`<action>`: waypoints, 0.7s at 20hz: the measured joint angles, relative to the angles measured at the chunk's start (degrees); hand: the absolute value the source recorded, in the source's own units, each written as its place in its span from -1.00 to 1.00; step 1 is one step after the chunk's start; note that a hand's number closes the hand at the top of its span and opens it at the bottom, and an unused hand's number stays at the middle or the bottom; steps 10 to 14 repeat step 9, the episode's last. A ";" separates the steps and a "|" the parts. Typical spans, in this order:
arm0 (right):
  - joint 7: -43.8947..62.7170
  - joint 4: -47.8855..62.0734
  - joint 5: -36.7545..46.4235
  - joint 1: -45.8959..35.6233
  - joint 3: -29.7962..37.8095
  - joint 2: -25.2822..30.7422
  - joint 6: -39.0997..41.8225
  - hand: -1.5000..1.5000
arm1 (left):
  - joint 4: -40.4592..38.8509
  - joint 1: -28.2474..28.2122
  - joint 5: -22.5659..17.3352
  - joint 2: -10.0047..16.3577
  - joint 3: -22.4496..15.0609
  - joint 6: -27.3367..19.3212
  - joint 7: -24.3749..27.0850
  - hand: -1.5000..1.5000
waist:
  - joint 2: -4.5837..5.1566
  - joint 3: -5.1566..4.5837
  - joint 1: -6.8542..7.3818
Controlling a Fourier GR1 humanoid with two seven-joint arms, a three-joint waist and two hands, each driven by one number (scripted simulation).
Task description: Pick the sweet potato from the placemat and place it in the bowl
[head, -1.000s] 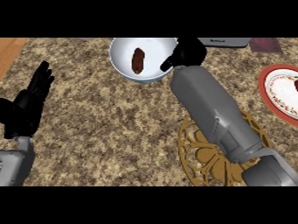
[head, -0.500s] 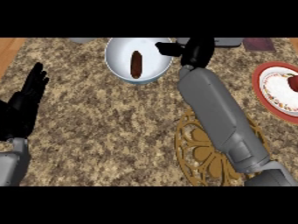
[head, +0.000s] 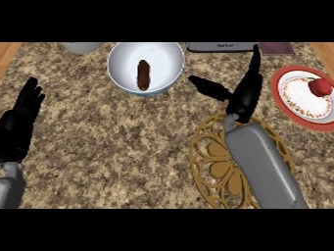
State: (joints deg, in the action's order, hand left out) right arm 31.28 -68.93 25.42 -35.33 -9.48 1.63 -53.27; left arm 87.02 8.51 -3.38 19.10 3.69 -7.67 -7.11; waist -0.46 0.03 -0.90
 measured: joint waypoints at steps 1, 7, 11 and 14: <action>-0.82 -3.65 -0.87 3.02 -0.41 0.80 0.58 -1.00 | 0.13 -1.11 0.00 0.08 0.22 0.27 0.91 0.00 | -0.03 0.00 -0.11; -7.24 -22.09 -6.80 20.19 -4.32 2.34 3.80 -1.00 | 0.92 -1.42 0.01 0.38 1.06 1.15 0.52 0.00 | 0.16 0.01 0.03; -6.83 -27.66 -7.52 23.23 -4.39 3.85 5.56 -1.00 | 1.35 -1.55 1.08 -0.67 0.35 0.52 0.68 0.00 | 0.21 0.00 0.16; -6.83 -27.66 -7.52 23.23 -4.39 3.85 5.56 -1.00 | 1.35 -1.55 1.08 -0.67 0.35 0.52 0.68 0.00 | 0.21 0.00 0.16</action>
